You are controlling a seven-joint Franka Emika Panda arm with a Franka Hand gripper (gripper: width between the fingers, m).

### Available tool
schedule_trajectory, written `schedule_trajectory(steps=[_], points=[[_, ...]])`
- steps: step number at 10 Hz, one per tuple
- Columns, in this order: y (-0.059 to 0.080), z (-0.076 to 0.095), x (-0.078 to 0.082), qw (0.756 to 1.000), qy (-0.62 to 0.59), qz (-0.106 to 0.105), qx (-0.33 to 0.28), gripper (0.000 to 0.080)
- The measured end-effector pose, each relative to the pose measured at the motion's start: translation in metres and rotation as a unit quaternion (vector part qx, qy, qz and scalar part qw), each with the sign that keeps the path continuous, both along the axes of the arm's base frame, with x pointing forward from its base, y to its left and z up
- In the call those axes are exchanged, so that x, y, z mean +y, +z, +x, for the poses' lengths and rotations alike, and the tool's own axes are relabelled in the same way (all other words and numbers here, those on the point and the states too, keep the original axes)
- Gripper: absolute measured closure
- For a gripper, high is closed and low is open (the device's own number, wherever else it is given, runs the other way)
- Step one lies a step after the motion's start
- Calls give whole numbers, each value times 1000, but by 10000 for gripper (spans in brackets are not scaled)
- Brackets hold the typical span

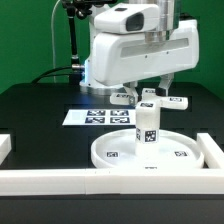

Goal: Assemble round table

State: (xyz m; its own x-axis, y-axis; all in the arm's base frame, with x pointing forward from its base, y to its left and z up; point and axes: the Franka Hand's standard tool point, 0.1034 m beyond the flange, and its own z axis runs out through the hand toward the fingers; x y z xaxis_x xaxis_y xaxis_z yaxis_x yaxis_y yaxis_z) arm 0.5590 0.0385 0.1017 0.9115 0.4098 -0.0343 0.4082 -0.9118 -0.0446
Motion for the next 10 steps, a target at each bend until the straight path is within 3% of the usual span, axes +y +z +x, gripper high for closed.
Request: schedule_trajectory(steps=[6, 8, 10], points=[[0, 3, 0, 970, -245, -8, -7, 356], [-1, 3, -1, 924, -383, 6, -6, 356], [-1, 4, -2, 862, -507, 17, 1, 356]])
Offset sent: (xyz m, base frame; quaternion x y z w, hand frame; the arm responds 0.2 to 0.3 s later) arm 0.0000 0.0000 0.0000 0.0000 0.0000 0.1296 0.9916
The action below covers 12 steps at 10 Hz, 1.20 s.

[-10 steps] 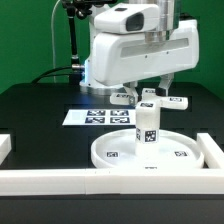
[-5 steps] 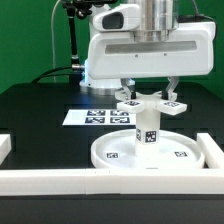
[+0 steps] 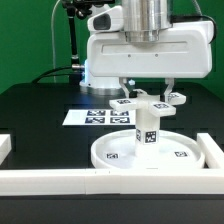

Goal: Assemble round table

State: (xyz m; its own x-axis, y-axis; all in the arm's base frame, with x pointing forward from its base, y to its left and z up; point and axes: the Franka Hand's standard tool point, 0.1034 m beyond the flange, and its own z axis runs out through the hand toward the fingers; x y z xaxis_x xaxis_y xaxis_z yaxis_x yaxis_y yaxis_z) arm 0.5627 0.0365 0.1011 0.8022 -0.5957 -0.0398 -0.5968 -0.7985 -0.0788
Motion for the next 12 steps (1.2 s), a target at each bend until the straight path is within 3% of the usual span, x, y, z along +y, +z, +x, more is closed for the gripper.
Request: schedule_trajectory(steps=[4, 10, 12], points=[[0, 0, 0, 974, -225, 12, 3, 356], [0, 1, -1, 927, -374, 22, 18, 354], [0, 1, -3, 866, -497, 51, 9, 354]])
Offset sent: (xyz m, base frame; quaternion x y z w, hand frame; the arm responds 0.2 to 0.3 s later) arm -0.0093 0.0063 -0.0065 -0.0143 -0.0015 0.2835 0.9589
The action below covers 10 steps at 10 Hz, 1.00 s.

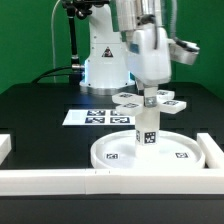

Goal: Assemble round table

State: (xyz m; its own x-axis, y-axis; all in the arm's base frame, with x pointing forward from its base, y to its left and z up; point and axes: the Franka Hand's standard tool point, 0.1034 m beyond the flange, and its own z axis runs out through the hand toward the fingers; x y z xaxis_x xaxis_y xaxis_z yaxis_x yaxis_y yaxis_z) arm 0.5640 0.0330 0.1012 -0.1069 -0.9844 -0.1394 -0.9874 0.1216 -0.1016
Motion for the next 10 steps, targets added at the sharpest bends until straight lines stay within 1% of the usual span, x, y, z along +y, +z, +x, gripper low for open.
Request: schedule_trajectory(steps=[1, 2, 5, 6, 8, 9, 10], points=[[0, -2, -1, 997, -69, 17, -13, 354], [0, -3, 1, 992, -121, 34, -10, 354], [1, -2, 1, 970, -234, 61, 4, 354], [1, -1, 0, 965, -254, 66, 6, 354], [1, -1, 0, 966, -251, 65, 6, 354], [5, 0, 2, 977, -204, 64, 11, 192], [14, 4, 5, 983, -169, 68, 12, 192]])
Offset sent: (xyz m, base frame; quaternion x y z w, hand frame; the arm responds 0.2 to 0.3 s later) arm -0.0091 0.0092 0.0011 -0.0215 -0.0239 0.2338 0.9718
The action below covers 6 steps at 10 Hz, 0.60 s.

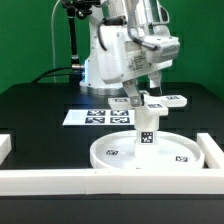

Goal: Assemble round table

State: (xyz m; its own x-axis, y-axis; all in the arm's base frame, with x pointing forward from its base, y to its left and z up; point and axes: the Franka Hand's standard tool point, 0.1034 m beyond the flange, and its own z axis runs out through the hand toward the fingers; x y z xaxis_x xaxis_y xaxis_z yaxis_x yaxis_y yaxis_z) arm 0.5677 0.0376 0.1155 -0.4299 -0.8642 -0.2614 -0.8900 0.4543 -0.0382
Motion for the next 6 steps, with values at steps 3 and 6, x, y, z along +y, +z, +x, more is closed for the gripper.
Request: schedule_trajectory(steps=[3, 6], points=[[11, 3, 3, 1000, 24, 2, -11, 153], [9, 2, 3, 992, 123, -14, -33, 151]])
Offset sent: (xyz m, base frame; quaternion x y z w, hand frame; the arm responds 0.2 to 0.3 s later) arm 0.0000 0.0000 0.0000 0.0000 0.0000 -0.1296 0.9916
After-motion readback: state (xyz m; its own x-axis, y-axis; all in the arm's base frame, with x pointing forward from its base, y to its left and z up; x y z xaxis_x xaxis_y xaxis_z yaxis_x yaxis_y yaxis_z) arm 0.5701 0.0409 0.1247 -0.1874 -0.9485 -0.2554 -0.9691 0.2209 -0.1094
